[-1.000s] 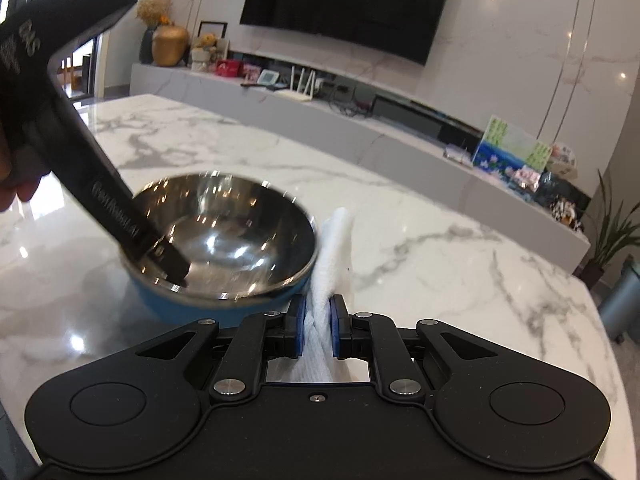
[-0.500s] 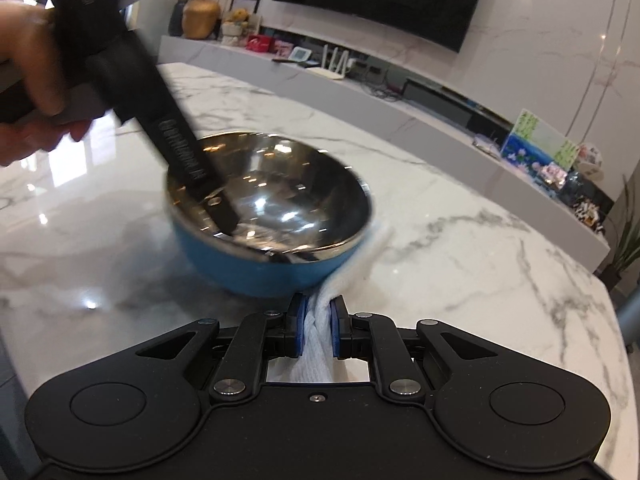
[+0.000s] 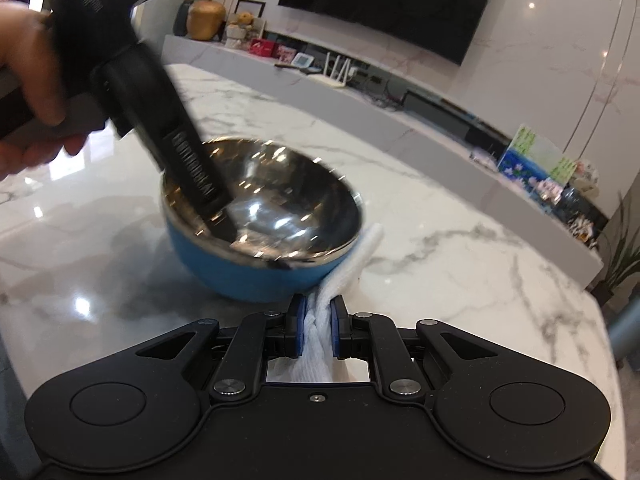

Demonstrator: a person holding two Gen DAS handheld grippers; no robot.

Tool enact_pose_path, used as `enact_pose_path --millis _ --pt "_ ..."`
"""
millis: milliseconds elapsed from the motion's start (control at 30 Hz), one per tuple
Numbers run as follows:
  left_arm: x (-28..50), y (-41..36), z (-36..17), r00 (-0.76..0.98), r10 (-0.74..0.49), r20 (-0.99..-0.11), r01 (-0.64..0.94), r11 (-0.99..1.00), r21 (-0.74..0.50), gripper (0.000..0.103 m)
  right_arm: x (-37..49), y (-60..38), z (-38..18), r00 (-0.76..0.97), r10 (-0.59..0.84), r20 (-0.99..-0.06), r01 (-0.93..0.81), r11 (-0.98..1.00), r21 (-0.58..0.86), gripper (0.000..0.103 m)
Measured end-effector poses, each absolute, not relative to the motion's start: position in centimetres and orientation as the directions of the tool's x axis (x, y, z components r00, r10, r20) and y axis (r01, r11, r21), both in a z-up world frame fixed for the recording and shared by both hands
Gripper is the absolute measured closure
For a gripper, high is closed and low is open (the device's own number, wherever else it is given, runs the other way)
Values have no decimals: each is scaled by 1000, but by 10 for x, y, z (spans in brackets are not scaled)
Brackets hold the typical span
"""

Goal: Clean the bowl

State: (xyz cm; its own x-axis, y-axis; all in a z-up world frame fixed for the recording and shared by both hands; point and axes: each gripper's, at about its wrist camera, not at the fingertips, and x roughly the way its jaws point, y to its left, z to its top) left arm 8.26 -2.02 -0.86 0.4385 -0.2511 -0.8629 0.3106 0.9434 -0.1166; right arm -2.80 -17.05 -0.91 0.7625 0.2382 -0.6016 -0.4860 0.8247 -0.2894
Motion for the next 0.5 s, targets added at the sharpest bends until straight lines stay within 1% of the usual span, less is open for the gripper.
enact_pose_path --millis 167,333,500 --pt "81 -21 -9 446 -254 -858 308 944 -119 63 -25 -171 -7 769 233 -596 -487 816 -310 92" --pt "82 -21 -8 453 -240 -858 297 949 -108 70 -22 -172 -6 775 228 -589 -489 808 -330 92" --pt "84 -23 -7 465 -234 -854 309 947 -92 71 -24 -170 -6 772 230 -593 -498 798 -339 92"
